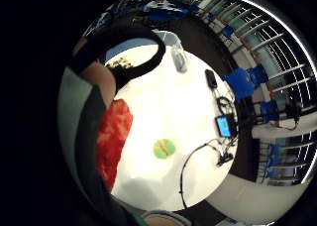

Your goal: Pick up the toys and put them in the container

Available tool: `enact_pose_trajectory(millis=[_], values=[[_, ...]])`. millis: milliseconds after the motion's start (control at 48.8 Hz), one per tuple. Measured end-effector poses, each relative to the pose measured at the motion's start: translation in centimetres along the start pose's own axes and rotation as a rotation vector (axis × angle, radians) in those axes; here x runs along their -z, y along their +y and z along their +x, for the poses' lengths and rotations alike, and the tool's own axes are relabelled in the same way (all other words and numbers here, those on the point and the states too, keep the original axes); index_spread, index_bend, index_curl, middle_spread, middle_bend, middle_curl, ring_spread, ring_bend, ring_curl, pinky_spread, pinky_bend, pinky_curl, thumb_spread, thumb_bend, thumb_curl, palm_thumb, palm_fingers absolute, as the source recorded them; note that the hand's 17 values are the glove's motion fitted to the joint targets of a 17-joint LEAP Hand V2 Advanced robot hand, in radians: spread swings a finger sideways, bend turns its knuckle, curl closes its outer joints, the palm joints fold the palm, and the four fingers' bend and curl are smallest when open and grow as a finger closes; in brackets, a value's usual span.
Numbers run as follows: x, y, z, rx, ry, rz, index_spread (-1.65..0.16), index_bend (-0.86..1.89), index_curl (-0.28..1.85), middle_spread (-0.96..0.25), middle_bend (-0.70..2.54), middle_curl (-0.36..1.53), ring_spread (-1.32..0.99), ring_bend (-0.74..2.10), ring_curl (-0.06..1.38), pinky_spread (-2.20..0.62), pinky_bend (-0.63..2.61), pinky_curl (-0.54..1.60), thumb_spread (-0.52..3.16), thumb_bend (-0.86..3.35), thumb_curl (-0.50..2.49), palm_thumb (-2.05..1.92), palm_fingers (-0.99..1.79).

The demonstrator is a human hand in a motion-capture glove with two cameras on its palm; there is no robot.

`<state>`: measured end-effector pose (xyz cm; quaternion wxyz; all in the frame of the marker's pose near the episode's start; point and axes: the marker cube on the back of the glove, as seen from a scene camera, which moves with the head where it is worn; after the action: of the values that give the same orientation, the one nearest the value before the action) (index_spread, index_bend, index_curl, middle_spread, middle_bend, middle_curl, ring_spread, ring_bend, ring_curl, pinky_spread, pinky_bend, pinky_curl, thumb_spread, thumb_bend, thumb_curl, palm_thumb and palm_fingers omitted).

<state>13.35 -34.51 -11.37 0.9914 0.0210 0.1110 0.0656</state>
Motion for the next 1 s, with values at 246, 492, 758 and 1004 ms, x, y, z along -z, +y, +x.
enact_pose_trajectory(millis=[246, 492, 758, 1004], values=[[-4.2, -13.7, -0.7, -0.242, -0.069, -0.083, -0.34, 0.10, 0.13, -0.26, 0.57, 0.48, -0.43, 1.03, 0.51, -0.31, 1.24, 0.36, 1.55, 0.12, 0.57, 0.37, 0.33], [-8.7, -15.6, 0.0, -0.115, -0.027, -0.162, -0.34, 0.11, 0.13, -0.27, 0.56, 0.49, -0.42, 1.06, 0.51, -0.29, 1.23, 0.35, 1.58, 0.11, 0.57, 0.33, 0.29], [-12.1, -14.2, 1.0, -0.185, -0.145, -0.345, -0.33, 0.19, 0.21, -0.22, 0.31, 0.42, -0.28, 0.58, 0.38, -0.11, 1.23, 0.35, 1.49, -0.01, 0.47, 0.13, -0.29], [-11.7, -13.1, 1.0, -0.157, -0.128, -0.343, -0.32, 0.10, 0.21, -0.18, 0.16, 0.37, -0.17, 0.36, 0.30, -0.02, 1.10, 0.32, 1.40, -0.02, 0.39, 0.02, -0.20]])
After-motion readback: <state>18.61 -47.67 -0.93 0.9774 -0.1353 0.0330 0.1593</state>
